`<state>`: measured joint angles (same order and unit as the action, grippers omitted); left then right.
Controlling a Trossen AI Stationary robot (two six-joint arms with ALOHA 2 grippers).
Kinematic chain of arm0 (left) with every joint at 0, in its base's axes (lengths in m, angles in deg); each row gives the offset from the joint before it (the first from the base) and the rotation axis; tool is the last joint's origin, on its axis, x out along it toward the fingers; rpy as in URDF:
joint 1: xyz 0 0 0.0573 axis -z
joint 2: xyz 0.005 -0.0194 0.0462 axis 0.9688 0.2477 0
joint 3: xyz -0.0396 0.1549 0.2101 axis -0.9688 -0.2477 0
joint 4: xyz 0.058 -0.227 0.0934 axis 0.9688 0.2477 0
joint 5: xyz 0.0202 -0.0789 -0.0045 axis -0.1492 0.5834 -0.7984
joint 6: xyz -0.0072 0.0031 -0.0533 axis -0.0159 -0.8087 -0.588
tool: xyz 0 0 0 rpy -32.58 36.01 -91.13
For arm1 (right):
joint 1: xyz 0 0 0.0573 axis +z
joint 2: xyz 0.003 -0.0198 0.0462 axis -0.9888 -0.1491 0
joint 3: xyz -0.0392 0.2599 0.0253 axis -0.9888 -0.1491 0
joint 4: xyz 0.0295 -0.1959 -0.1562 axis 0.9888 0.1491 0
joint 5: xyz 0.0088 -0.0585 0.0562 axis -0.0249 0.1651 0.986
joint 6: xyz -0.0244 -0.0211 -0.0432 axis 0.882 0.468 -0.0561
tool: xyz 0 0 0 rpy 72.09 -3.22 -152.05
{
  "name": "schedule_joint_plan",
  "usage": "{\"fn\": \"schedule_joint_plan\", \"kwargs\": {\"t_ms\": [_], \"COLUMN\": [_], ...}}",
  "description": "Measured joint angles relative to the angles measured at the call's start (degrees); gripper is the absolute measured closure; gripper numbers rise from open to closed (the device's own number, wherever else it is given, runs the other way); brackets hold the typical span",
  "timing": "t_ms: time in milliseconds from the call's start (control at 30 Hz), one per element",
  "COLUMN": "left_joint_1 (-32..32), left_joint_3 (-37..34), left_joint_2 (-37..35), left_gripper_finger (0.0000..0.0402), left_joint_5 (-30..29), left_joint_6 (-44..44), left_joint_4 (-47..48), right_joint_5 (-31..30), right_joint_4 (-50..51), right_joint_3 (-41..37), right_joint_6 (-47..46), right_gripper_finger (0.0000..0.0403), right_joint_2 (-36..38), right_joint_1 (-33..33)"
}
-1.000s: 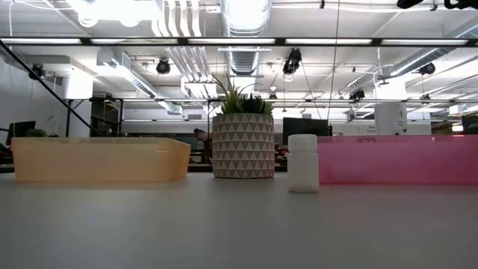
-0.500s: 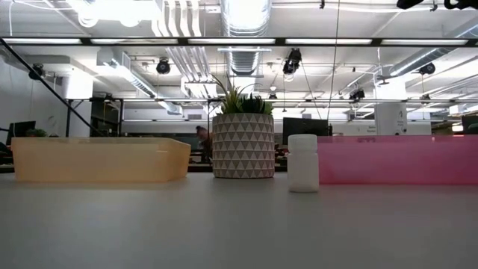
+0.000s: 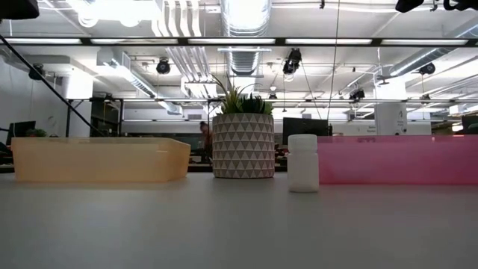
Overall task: Pick and place medicine bottles into bin by pill shape (circle, oval)
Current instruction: Put the bottom large orange pill bottle in the orange bin
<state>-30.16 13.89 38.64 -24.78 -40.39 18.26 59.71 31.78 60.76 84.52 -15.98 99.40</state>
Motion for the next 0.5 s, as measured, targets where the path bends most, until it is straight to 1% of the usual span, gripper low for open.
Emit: {"fn": "schedule_joint_plan", "kwargs": {"t_ms": [100, 200, 300, 500], "left_joint_1": [0.0, 0.0, 0.0, 0.0], "left_joint_3": [0.0, 0.0, 0.0, 0.0], "left_joint_2": [1.1, 2.6, 4.2, 6.9], "left_gripper_finger": [0.0097, 0.0068, 0.0057, 0.0055], "left_joint_5": [-0.9, -1.7, -1.6, -1.6], "left_joint_6": [3.2, 7.2, 8.9, 9.1], "left_joint_4": [-0.7, -2.7, -3.8, -4.2], "right_joint_5": [0.0, 0.0, 0.0, 0.0], "right_joint_4": [0.1, 0.4, 0.6, 0.6], "right_joint_3": [0.0, 0.0, 0.0, 0.0], "right_joint_6": [-0.1, -0.4, -0.4, -0.4], "right_gripper_finger": [0.0209, 0.0209, 0.0209, 0.0209], "right_joint_2": [0.0, 0.0, 0.0, 0.0], "right_joint_1": [0.0, 0.0, 0.0, 0.0]}}
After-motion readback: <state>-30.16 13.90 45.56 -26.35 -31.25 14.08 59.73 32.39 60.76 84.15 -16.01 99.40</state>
